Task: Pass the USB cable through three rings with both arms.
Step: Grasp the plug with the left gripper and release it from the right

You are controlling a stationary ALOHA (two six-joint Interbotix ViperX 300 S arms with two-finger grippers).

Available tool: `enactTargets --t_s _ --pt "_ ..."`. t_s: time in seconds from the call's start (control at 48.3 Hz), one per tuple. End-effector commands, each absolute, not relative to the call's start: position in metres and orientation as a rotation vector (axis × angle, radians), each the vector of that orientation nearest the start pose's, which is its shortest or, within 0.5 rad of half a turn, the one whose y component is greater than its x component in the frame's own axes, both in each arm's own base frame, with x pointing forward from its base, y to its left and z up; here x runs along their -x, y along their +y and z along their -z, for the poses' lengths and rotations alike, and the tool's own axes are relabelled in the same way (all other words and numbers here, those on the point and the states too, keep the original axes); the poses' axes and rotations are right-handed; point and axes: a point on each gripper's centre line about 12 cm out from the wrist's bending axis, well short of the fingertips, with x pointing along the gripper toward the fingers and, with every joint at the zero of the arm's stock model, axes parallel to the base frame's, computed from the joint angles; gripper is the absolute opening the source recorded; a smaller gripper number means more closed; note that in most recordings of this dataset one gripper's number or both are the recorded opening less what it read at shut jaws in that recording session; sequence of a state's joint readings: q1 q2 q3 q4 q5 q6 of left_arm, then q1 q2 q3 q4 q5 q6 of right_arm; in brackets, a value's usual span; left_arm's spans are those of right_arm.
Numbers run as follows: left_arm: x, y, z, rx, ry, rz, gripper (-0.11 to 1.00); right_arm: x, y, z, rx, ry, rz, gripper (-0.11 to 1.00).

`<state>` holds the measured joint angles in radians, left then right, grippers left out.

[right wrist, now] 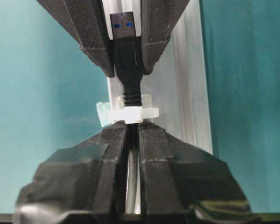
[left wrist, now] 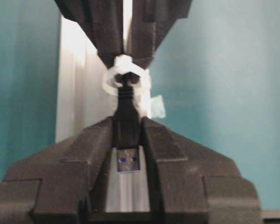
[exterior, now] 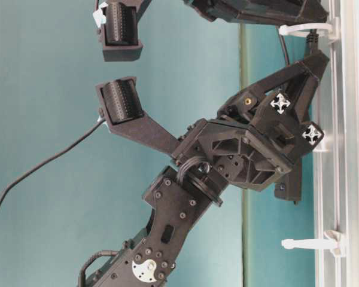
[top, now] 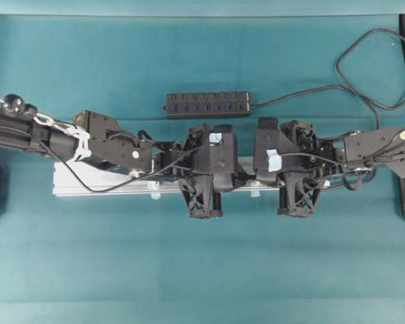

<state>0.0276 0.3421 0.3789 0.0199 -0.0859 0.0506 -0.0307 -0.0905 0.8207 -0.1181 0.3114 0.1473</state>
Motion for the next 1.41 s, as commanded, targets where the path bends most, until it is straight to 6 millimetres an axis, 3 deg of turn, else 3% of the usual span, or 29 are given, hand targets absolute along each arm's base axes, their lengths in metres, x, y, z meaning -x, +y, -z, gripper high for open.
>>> enactTargets --t_s 0.0,0.538,0.724,0.89,0.952,1.386 --pt "-0.480 0.012 -0.129 -0.063 0.617 -0.001 0.22 -0.317 -0.014 -0.134 -0.045 1.018 0.086 -0.09" --pt "-0.476 0.011 -0.134 -0.071 0.626 0.005 0.22 -0.310 -0.012 -0.132 -0.057 1.033 0.091 -0.04" --pt "-0.476 0.011 -0.136 -0.073 0.622 0.005 0.22 -0.306 -0.011 -0.131 -0.056 1.034 0.088 0.17" --pt "-0.474 0.011 -0.141 -0.073 0.622 0.005 0.22 -0.306 -0.010 -0.139 -0.056 1.014 0.087 0.59" --pt "-0.474 0.010 -0.147 -0.073 0.619 0.006 0.22 -0.305 -0.010 -0.144 -0.054 1.001 0.086 0.70" --pt "-0.456 0.010 -0.186 -0.138 0.669 0.027 0.22 -0.302 -0.011 -0.166 -0.055 0.947 0.088 0.71"
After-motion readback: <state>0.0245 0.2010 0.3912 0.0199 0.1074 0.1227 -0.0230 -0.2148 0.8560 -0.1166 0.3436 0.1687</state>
